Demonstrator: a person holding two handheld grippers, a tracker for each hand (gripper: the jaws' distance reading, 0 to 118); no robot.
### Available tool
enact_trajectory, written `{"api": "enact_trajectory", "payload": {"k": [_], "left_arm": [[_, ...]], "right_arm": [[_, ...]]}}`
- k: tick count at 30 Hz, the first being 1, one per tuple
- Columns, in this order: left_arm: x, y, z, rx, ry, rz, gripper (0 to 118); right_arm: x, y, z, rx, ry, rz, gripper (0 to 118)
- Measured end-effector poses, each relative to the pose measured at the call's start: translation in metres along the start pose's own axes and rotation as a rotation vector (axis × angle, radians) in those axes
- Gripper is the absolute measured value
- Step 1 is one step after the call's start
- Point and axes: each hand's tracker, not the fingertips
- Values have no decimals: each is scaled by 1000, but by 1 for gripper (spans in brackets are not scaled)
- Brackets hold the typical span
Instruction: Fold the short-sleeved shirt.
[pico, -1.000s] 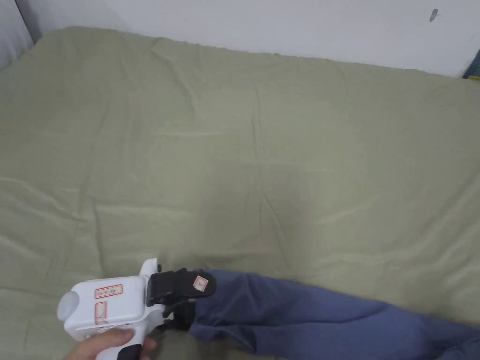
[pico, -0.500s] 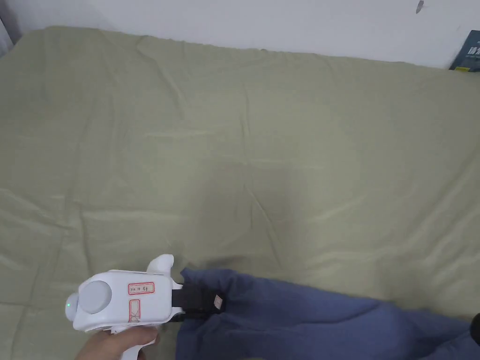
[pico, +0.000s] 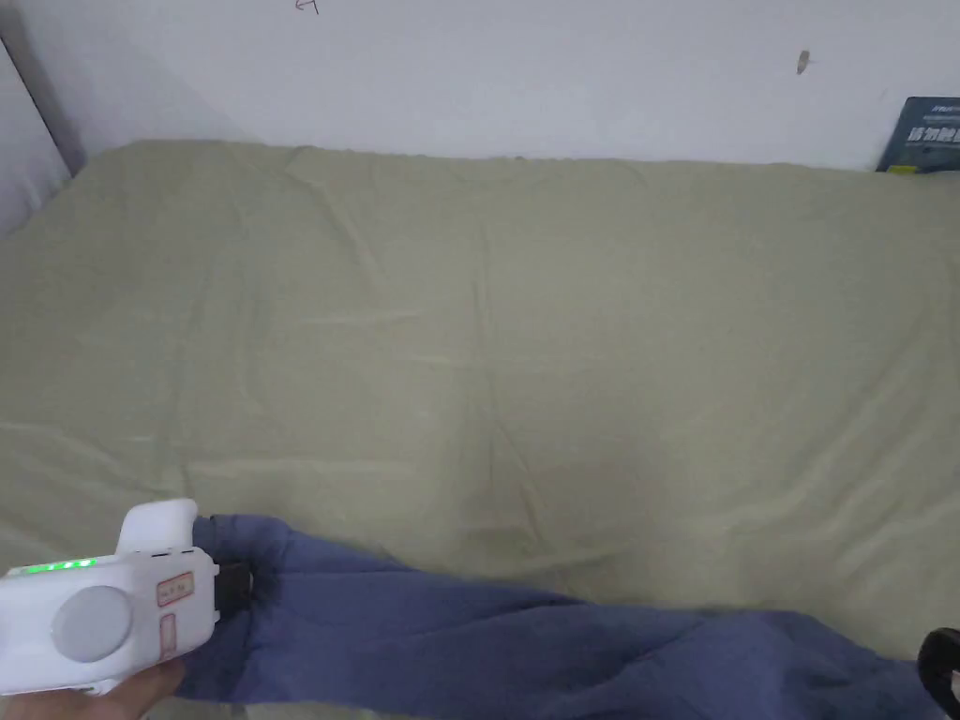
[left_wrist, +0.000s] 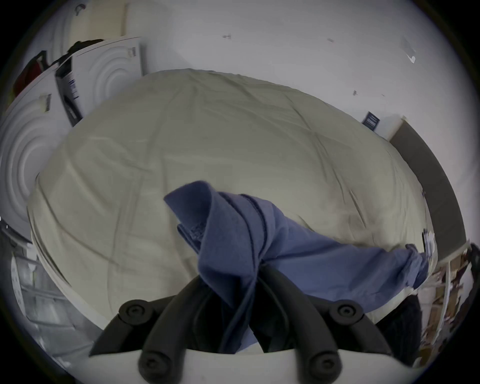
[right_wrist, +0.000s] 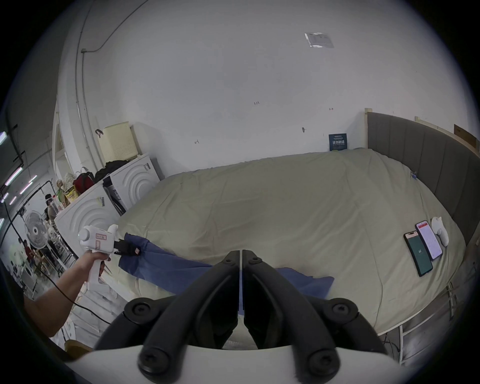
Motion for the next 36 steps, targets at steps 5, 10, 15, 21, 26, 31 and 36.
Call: {"api": "enact_trajectory", "payload": {"k": [5,10,15,21,26,31,36], "left_arm": [[49,-19,38,30,-228,34,6],[131,-42,26,-13,-436,51,6],[176,-56,-47,-90,-360,52,6],[167,-50,-47,-79,-591,243,115],[137,-41,22,121,-552,57,117],[79,-40,33,233,-272,105,52],[79,-49,1,101,-279,61,0]], "right_arm": [[9,-9,16,16,-2,30,3],[20,-17,30,27,-9,21,3],[35,-25,45,36,-27,-7,3],[43,-32,56,45,-44,-29,3],[49,-41,50,30,-43,-53,3],[42,-40,43,16,-23,-56,3],[41,-40,40,19,-6,-56,3]]}}
